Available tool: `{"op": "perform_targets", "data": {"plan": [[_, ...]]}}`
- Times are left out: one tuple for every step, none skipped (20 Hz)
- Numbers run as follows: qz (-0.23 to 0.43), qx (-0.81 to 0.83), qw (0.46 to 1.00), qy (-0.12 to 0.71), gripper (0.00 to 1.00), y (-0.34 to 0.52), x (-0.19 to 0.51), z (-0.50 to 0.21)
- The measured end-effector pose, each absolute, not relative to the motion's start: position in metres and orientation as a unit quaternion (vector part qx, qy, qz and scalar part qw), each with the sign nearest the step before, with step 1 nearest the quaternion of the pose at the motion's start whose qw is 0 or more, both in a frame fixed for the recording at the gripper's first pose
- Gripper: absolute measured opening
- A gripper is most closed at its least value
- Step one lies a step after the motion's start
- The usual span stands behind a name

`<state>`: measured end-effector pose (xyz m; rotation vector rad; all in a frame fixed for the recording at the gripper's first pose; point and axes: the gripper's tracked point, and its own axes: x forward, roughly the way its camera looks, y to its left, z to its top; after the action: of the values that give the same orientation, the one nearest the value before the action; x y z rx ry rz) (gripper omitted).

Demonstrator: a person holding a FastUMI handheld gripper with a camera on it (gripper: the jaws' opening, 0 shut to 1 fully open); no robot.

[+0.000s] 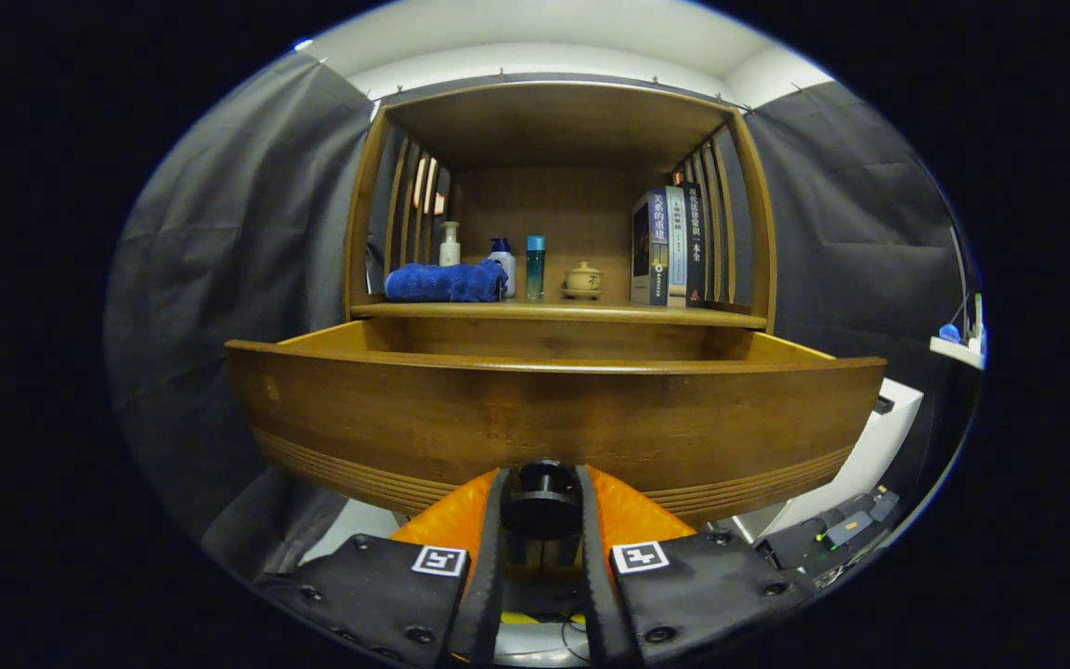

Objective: Pull open the drawer, take out the items inside it, and place them on the countertop above the cabinet.

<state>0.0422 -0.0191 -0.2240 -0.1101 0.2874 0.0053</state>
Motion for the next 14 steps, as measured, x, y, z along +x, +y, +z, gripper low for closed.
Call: {"op": "perform_targets", "data": {"plan": [[0.002,-0.053,0.988,0.143,0.44,-0.019,0.041,-0.224],[0.002,-0.051,0.988,0.144,0.44,-0.019,0.040,-0.224],[0.001,-0.049,0.988,0.146,0.44,-0.019,0.040,-0.225],[0.001,-0.051,0.988,0.144,0.44,-0.018,0.040,-0.224],[0.001,-0.058,0.988,0.141,0.44,-0.018,0.041,-0.224],[-0.001,-0.063,0.988,0.137,0.45,-0.019,0.041,-0.224],[-0.003,-0.065,0.989,0.135,0.47,-0.020,0.041,-0.225],[-0.005,-0.067,0.989,0.132,0.49,-0.020,0.040,-0.224],[-0.008,-0.068,0.989,0.130,0.51,-0.021,0.041,-0.224],[-0.005,-0.064,0.990,0.128,0.58,-0.017,0.040,-0.224],[0.002,-0.066,0.990,0.127,0.65,-0.013,0.040,-0.225],[0.011,-0.068,0.989,0.130,0.72,-0.007,0.038,-0.229],[0.022,-0.070,0.988,0.134,0.79,-0.001,0.037,-0.234],[0.025,-0.073,0.988,0.134,0.86,0.003,0.034,-0.234]]}}
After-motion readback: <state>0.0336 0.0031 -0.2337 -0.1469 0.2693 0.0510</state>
